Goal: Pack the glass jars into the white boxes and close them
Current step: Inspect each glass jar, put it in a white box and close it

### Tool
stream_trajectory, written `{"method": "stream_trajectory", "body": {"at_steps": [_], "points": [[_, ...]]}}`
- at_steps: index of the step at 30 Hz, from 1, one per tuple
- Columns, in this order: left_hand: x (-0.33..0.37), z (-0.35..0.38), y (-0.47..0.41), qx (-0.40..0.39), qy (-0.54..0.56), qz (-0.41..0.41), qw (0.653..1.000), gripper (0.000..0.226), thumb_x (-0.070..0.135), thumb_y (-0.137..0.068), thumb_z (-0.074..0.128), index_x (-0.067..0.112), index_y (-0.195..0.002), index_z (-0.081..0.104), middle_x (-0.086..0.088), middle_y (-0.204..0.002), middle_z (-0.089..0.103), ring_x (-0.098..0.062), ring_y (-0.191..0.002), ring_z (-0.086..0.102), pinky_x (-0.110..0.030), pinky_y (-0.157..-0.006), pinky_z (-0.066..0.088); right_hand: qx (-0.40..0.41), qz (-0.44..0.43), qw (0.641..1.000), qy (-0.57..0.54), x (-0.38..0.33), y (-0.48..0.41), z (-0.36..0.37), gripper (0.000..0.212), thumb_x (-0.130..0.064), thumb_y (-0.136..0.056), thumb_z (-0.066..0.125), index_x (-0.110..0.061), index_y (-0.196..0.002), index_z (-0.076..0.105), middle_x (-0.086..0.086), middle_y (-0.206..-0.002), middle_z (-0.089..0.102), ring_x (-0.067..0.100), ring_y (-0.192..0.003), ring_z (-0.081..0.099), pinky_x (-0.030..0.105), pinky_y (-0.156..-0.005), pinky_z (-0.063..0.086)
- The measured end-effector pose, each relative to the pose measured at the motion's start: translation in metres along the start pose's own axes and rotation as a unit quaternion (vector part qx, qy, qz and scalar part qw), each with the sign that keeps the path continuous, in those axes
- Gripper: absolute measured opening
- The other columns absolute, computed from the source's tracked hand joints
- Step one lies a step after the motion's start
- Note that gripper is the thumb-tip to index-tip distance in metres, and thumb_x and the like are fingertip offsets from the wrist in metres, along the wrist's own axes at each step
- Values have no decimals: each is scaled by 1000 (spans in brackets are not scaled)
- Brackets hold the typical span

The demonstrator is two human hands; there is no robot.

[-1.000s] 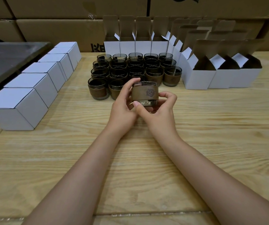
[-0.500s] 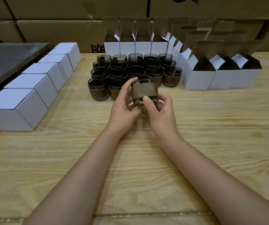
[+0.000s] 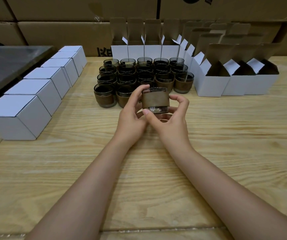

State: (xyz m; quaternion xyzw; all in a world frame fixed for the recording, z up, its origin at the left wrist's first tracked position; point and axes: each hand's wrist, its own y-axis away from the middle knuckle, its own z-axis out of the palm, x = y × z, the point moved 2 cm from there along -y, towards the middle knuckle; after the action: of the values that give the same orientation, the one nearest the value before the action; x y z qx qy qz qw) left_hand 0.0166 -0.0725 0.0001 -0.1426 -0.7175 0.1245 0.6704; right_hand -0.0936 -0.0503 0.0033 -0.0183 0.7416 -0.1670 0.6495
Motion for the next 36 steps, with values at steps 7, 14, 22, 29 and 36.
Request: {"method": "stream_trajectory", "body": {"at_steps": [7,14,22,29,36], "points": [[-4,-2,0,-7,-7,-5,1000,97,12,-77,80,47,-145,21,5,-148,42,-5,-124,53,-25,-94,50,19,28,998,-56,4,-2,-1,46,-28,-83,73,-33,-114,39,-1,-97,69,3,-79,68,22,-74,51],[-6,-3,-2,-29,-12,-14,999,97,9,-79,77,43,-149,18,8,-152,37,-6,-129,49,-26,-99,47,0,70,992,-104,5,-6,-1,29,-28,-90,64,-33,-109,42,5,-94,72,17,-89,70,43,-90,54],[-3,-4,-2,0,-32,12,999,67,-4,-82,66,33,-133,44,19,-123,59,2,-112,58,-15,-88,47,-14,58,997,-54,8,-5,0,44,-39,-81,72,-34,-112,42,-4,-103,68,2,-84,68,30,-86,55],[-1,-1,-1,0,-63,18,998,69,-5,-79,68,39,-129,48,27,-120,56,-2,-111,59,-22,-87,51,23,-3,999,28,-3,-1,-2,65,-31,-76,79,-19,-128,40,4,-128,50,23,-112,58,36,-92,52],[-1,-1,1,-3,-37,2,999,90,9,-78,78,46,-143,28,10,-145,43,-2,-124,51,-14,-84,49,25,30,999,-27,-1,-3,-2,43,-26,-88,67,-19,-123,44,-1,-114,61,16,-98,65,32,-86,54]]}}
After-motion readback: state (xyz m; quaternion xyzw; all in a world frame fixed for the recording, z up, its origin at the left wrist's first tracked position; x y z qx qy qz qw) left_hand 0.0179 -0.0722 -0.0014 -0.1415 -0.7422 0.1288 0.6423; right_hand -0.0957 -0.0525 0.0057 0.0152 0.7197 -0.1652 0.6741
